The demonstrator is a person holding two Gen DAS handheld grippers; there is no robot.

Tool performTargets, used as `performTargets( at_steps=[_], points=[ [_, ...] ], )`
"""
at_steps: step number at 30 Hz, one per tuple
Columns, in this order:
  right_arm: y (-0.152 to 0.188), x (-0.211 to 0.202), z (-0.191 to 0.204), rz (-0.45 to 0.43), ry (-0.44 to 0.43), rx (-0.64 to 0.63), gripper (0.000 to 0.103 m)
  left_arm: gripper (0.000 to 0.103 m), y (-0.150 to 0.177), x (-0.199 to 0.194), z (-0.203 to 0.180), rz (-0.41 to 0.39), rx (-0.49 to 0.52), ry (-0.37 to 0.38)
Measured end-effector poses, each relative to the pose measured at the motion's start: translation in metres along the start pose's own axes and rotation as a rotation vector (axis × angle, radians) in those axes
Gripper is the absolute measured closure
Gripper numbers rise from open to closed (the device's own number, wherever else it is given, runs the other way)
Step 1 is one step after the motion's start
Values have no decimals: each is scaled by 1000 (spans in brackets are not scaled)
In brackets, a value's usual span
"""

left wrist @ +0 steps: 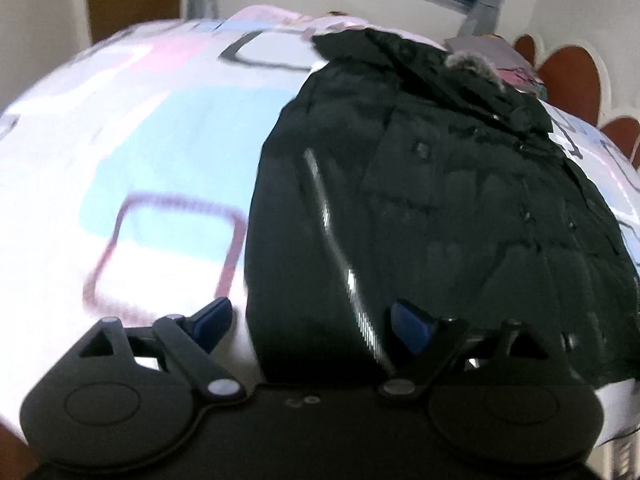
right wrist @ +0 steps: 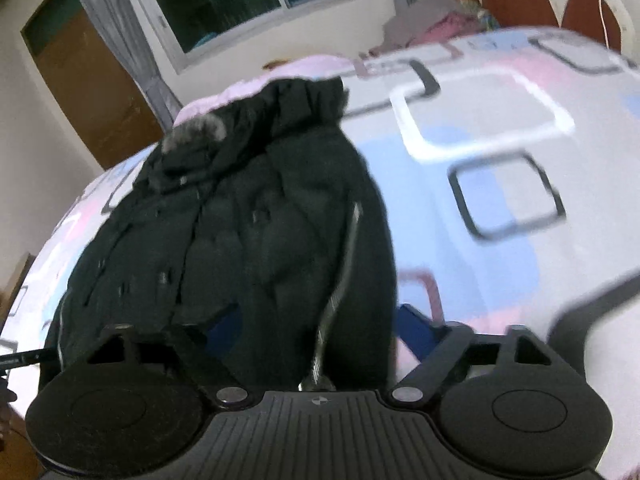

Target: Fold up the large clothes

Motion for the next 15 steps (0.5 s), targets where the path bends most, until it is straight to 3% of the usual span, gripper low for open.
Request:
performTargets(
  at_steps=[4,9,12,13,15],
  points=[
    [20,-3,-14,43,-9,47,25,17,28,-4,-2,38,-22,1],
    [30,20,-27,128,-62,202,25,21,32,1,-2,37,-105,110],
    [27,30,-16,136,-113,200,25,22,23,10,-8,18,-133,193],
    [26,33,-13,141,-126,202,25,24,20,13,-10,16,-148,228],
    [25,41,-6,147,-159,186,25,43,15,17,-12,10,-142,246]
  ],
)
Point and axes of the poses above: each gripper's, at about its wrist camera, not at the fingertips, and x roughly the way its jaws point, z to its left, y to its underside, the point moved 8 cm from there along x, roughly the way its jaws point, and after that the axes turned 11 degrees about x, right-handed, at the moved point
